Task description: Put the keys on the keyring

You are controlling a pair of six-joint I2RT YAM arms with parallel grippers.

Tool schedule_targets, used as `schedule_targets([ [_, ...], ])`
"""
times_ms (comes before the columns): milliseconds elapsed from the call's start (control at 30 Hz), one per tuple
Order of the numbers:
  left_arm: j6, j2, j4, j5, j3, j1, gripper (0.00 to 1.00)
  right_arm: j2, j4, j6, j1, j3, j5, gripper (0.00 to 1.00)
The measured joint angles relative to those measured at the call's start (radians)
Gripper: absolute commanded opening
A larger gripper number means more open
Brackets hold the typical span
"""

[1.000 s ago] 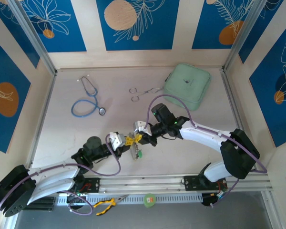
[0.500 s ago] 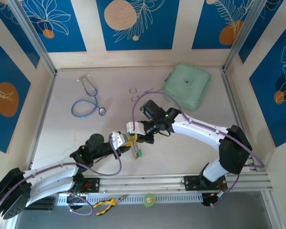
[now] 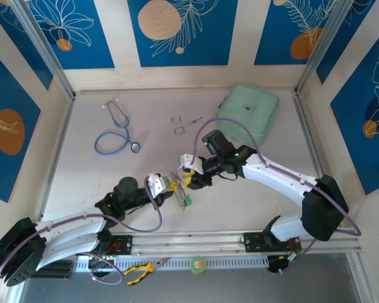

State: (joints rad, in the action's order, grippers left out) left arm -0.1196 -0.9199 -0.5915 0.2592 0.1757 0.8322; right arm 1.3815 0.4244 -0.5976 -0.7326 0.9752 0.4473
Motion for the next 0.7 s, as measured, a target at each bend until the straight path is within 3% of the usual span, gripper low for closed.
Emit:
schedule_targets([
  [467,0.047,-0.028,-0.127,0.029,-0.027,0.0,0.0,0.016,-0.148,0.035,0.021,-0.081,0.131,0.32],
  [600,0.059,-0.039,-0.14,0.037,-0.028,0.0,0.0,0.043,-0.159,0.034,0.02,-0.081,0.139,0.23],
  [700,0.062,-0.045,-0.156,0.04,-0.031,0.0,0.0,0.056,-0.168,0.033,0.019,-0.081,0.152,0.0],
])
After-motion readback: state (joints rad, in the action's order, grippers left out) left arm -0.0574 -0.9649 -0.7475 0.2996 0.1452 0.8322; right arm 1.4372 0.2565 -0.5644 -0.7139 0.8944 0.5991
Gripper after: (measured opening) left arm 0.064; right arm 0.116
